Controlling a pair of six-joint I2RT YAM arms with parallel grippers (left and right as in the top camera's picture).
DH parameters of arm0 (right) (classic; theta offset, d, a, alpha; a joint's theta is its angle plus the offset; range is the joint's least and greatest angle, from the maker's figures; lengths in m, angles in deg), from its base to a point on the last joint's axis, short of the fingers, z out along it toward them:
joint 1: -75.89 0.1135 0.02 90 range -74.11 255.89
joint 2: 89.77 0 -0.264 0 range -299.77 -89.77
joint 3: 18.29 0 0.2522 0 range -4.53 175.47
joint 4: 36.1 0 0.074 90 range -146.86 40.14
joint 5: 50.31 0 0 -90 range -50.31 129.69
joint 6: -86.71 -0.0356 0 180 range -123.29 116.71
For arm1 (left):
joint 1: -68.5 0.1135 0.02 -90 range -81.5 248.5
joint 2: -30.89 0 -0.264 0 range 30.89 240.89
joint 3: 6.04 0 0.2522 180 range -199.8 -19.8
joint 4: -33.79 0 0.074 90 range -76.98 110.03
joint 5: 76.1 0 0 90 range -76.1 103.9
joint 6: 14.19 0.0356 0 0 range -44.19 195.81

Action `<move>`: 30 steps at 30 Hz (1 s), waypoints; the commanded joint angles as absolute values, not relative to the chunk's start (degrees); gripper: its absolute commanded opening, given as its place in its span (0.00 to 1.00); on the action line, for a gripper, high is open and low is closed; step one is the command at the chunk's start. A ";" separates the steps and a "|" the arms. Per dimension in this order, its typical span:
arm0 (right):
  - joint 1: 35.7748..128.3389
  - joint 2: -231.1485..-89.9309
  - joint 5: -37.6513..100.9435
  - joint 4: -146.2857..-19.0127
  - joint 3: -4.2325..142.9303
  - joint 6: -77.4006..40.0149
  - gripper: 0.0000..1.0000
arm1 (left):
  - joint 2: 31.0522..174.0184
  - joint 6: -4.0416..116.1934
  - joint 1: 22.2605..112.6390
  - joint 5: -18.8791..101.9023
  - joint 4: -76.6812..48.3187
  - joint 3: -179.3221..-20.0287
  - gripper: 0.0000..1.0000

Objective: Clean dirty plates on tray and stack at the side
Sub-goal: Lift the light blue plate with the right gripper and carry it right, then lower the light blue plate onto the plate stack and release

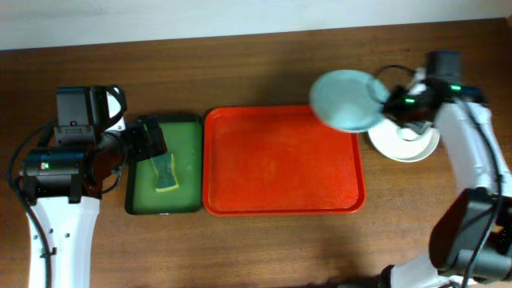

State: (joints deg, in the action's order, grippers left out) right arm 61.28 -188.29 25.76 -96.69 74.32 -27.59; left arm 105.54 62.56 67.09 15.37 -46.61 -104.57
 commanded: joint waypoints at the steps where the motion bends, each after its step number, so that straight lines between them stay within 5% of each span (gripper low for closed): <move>1: 48.69 -187.00 26.04 -99.56 74.23 -24.53 0.04 | 104.91 62.62 67.18 15.59 -46.56 -105.23 0.99; 4: 41.63 -187.65 33.21 -100.01 74.12 -24.53 0.04 | 104.91 62.62 67.18 15.61 -46.56 -105.23 0.99; 11: 44.45 -195.30 35.46 -98.97 74.12 -24.55 0.08 | 104.91 62.62 67.18 15.59 -46.56 -105.23 0.99; 13: 45.94 -195.30 31.59 -99.03 74.15 -19.68 0.51 | 104.91 62.62 67.11 15.59 -46.56 -105.23 0.99; 15: 47.51 -195.24 25.08 -100.10 74.21 -13.12 0.70 | 104.91 62.62 67.15 15.61 -46.56 -105.23 0.99; 22: 64.67 -195.26 25.38 -101.04 74.19 3.97 0.50 | 104.97 62.62 67.18 15.61 -46.56 -105.23 0.99; 24: 67.69 -195.26 28.29 -101.04 73.95 6.44 0.36 | 105.02 62.62 67.18 15.61 -46.54 -105.23 0.99; 30: 69.50 -195.26 29.03 -91.03 67.59 8.74 0.40 | 105.06 62.62 66.91 15.59 -46.67 -105.23 0.99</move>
